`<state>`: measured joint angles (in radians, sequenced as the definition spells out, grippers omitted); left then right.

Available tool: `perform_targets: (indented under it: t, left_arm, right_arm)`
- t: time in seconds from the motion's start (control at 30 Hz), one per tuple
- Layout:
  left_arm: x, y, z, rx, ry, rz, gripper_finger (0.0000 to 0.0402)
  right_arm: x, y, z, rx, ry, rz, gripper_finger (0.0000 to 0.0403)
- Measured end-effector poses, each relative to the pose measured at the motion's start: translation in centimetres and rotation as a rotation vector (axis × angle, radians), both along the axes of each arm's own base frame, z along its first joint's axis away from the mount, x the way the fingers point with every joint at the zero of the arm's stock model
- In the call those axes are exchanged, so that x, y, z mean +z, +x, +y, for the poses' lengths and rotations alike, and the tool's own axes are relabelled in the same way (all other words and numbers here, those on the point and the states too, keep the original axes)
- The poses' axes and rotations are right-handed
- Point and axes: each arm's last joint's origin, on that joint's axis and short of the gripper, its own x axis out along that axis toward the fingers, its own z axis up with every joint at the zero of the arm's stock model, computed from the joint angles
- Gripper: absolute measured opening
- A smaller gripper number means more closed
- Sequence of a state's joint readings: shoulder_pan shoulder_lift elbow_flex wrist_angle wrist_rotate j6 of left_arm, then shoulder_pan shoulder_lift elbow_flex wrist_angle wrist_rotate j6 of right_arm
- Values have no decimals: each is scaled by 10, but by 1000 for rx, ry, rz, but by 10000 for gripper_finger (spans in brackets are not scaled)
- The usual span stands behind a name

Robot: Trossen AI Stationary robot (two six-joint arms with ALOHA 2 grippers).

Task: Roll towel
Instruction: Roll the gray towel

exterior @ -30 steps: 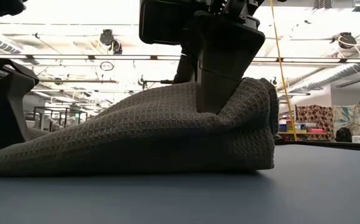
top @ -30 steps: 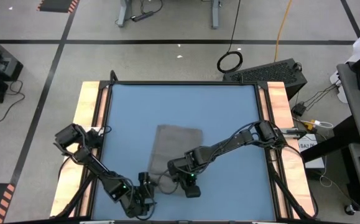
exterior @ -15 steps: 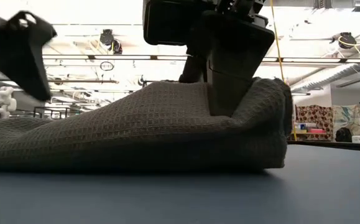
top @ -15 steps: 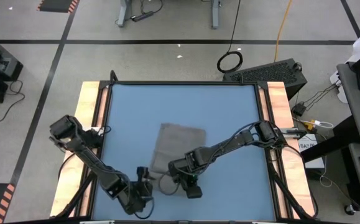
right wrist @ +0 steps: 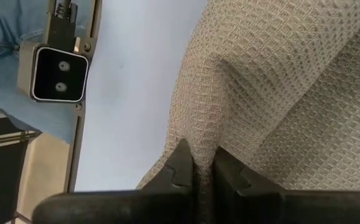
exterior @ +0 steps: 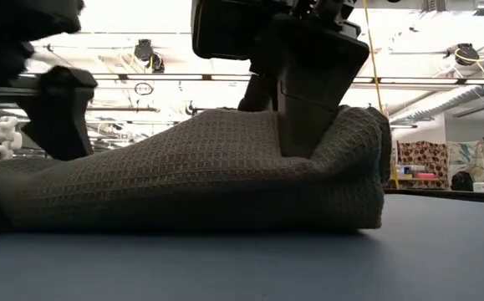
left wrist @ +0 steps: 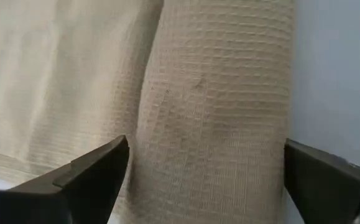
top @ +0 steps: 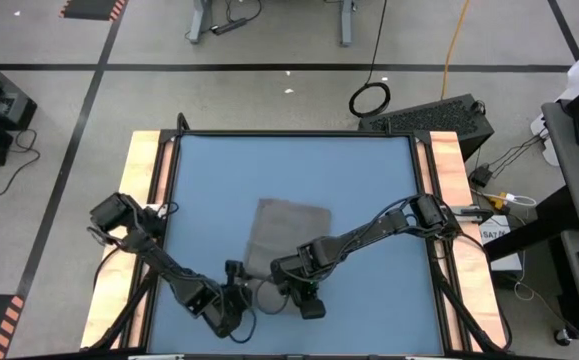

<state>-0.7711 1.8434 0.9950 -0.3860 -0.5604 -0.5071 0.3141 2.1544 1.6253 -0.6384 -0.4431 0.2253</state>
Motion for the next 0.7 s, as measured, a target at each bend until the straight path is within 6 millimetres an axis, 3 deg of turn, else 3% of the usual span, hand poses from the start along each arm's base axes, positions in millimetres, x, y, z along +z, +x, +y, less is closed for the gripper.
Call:
perform_targets:
  t: [0.1,0.17,0.37,0.5,0.57,0.7]
  left_arm:
    - [0,6,7,52,-85,51,366]
    - [0,8,9,49,-118,75,324]
    - [6,8,9,-14,-159,106,152]
    - [19,9,12,-27,-252,121,36]
    - [27,11,15,-33,-307,128,24]
    - [33,20,27,-42,-433,181,43]
  right_arm:
    - [0,-1,1,3,-4,5,11]
    - [0,-1,1,1,-5,11,11]
    - [-3,-6,5,-35,-92,34,14]
    - [3,-15,13,-63,-201,31,42]
    - [15,-22,18,-73,-241,13,69]
    - [43,-37,25,-126,-336,-57,126]
